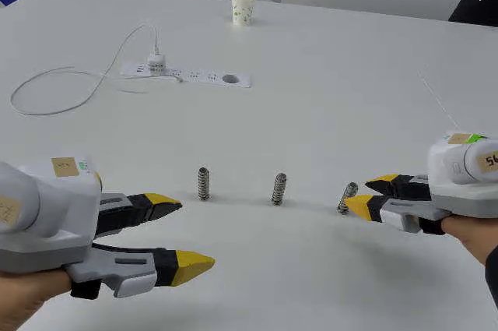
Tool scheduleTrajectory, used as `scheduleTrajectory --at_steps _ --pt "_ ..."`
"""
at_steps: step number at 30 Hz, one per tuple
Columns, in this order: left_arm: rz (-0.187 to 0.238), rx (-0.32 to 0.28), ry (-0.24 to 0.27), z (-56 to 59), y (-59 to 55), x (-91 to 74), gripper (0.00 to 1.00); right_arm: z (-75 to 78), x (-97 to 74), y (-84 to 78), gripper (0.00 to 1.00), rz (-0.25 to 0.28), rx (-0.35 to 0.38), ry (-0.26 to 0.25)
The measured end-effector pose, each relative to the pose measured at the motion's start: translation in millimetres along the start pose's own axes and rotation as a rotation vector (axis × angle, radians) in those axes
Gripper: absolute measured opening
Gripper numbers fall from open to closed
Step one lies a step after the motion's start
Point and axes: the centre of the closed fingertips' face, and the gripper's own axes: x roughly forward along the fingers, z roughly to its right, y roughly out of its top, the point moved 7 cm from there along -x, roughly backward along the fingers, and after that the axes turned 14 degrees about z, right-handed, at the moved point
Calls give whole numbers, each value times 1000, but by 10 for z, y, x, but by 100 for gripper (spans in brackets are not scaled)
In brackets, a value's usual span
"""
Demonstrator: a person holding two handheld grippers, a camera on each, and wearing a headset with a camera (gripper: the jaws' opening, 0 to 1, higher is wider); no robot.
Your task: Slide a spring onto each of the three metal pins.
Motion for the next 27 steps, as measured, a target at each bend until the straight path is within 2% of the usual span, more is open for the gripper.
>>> scheduleTrajectory --at_steps 4,27 --pt "2 0 3 -3 3 -7 57 -22 -22 14 37 11 -12 4" --pt "6 -3 24 -51 2 -45 61 -250 -182 123 49 67 -66 69"
